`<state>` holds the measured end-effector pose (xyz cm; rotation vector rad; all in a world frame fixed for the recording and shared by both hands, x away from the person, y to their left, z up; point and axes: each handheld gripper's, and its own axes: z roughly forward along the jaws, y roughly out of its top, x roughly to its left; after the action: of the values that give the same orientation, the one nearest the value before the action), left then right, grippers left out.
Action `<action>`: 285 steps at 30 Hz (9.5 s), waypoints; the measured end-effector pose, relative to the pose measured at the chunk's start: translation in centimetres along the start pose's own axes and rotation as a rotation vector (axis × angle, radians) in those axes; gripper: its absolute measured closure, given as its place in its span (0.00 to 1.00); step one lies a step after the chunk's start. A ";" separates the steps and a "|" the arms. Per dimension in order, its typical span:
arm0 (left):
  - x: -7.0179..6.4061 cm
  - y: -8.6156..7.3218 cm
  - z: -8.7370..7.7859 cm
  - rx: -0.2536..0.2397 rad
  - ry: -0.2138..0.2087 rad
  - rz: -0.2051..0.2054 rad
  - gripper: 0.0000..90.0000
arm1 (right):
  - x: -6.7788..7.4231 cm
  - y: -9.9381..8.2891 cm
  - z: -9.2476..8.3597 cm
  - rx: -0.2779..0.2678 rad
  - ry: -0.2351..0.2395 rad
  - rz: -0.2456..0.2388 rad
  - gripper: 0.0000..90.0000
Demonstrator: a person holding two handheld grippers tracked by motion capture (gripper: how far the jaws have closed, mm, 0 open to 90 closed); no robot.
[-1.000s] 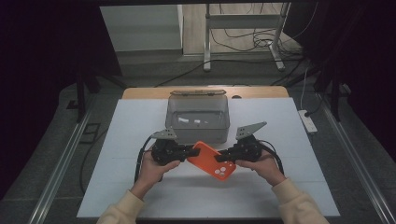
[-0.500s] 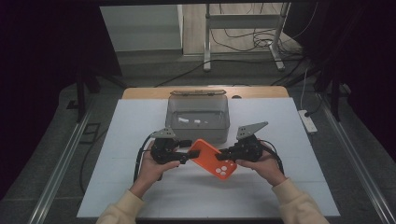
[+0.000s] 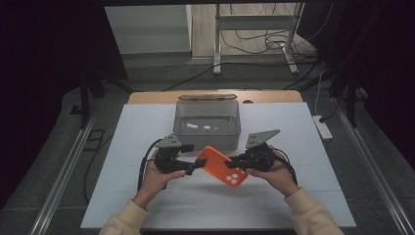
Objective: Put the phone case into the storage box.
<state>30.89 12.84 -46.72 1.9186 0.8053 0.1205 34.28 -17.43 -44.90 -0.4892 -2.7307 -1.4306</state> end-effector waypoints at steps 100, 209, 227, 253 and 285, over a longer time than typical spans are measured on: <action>0.7 -8.5 -5.1 0.067 0.257 -0.015 0.16 | 1.1 2.5 -2.4 -0.017 -0.193 0.108 0.90; 0.5 -8.5 -4.6 0.092 0.251 -0.006 0.15 | -3.3 8.8 -4.7 -0.136 -0.421 0.235 0.90; 0.5 -8.5 -4.6 0.088 0.251 -0.011 0.15 | -4.5 10.1 -4.4 -0.117 -0.469 0.266 0.90; 0.5 -8.3 -4.8 0.078 0.254 -0.013 0.15 | -5.8 11.5 -3.1 -0.085 -0.513 0.288 0.90; 0.6 -8.3 -4.9 0.081 0.258 -0.006 0.15 | -6.9 11.9 -1.6 -0.047 -0.542 0.323 0.90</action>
<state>25.33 19.16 -51.48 2.0021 1.0005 0.3422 43.98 -14.22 -35.56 -1.4334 -2.7898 -1.4409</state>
